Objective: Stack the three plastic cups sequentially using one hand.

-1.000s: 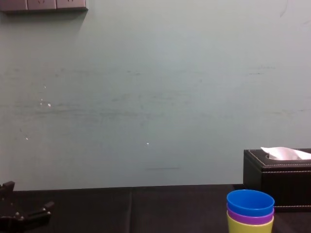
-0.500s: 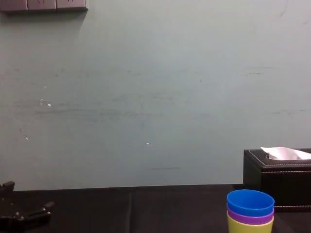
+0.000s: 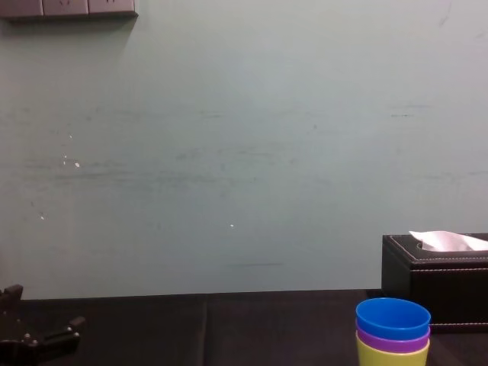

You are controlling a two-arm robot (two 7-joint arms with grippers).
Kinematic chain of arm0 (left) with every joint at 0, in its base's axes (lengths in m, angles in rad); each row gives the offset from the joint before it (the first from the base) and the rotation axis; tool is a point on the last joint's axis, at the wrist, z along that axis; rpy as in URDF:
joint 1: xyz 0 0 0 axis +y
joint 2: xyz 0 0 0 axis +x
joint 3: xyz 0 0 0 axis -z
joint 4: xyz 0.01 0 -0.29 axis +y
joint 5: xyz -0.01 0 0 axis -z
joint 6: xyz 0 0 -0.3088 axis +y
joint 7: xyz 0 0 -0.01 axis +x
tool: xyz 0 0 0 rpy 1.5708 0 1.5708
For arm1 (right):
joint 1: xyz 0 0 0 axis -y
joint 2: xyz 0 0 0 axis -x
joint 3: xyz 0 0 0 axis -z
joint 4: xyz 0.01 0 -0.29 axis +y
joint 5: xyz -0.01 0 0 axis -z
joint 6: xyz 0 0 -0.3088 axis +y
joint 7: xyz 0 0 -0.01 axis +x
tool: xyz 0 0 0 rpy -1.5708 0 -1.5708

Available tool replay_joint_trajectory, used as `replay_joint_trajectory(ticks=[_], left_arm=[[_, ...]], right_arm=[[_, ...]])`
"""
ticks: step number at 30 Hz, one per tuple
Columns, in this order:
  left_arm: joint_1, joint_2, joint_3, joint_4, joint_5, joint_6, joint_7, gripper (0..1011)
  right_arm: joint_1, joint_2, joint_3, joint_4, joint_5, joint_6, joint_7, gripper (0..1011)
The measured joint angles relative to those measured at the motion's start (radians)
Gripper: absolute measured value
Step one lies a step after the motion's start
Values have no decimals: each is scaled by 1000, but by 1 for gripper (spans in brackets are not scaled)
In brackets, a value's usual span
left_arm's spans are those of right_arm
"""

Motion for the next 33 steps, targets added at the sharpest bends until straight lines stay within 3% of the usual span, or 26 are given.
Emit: replay_joint_trajectory(ticks=[33], left_arm=[[0, 0, 0, 0, 0, 0, 0, 1011]], right_arm=[[0, 0, 0, 0, 0, 0, 0, 1002]])
